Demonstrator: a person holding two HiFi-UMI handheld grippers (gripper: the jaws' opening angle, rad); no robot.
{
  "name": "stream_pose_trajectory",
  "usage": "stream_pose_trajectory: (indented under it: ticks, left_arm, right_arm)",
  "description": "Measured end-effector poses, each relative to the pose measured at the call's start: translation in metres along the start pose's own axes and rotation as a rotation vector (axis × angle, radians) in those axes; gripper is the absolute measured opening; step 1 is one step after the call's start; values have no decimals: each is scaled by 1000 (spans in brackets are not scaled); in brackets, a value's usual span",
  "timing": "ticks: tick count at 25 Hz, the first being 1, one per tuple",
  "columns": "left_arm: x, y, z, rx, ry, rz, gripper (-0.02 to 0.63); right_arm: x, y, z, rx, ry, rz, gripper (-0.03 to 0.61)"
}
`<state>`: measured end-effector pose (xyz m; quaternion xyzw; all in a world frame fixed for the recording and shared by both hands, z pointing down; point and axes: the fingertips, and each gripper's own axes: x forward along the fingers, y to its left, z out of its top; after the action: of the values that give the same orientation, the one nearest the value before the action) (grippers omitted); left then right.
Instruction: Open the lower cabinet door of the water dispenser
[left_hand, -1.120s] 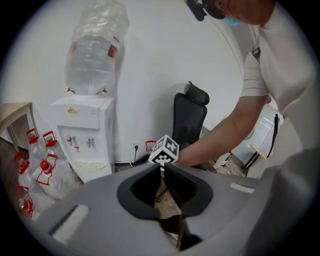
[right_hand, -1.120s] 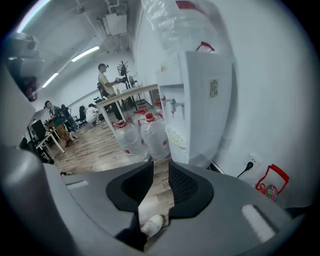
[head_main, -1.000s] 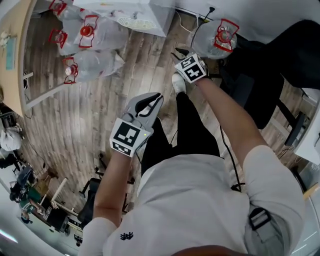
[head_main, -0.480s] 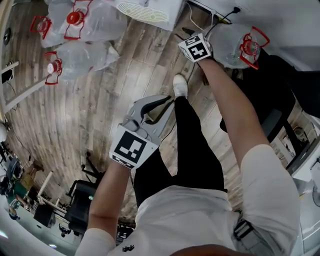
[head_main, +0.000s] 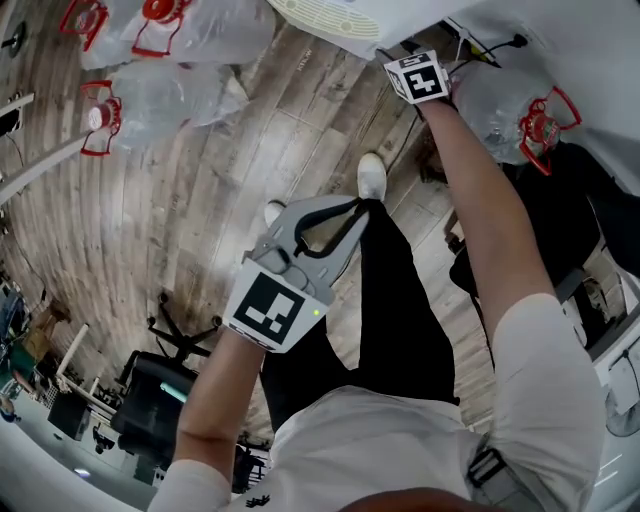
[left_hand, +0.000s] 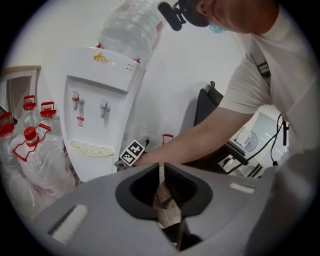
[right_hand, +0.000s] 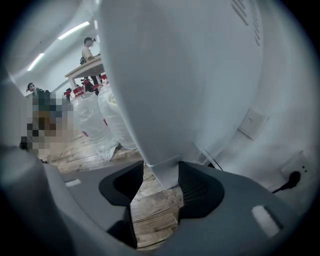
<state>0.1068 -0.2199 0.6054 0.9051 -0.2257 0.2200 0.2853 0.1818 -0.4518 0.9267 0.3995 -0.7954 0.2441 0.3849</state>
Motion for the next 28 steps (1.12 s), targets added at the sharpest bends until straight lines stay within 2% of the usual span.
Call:
stream_pose_trajectory:
  ticks: [6,14,19,28]
  left_arm:
    - [-11,9,-4,-23,-19,7,58]
    - [-30,12,-11,-29,-36,13,58]
    - [-43,17,-16,-34,-47,18,58]
    - [-81,22,-27,-36,-69,28,58]
  right_arm:
    - [0,-4,3,67,11,-83,188]
    - [-2,1,1,70,36,-113,182]
    - [-4,29,-11,64,48,-100,181]
    - [-4,74,-20,124,72,-126,178]
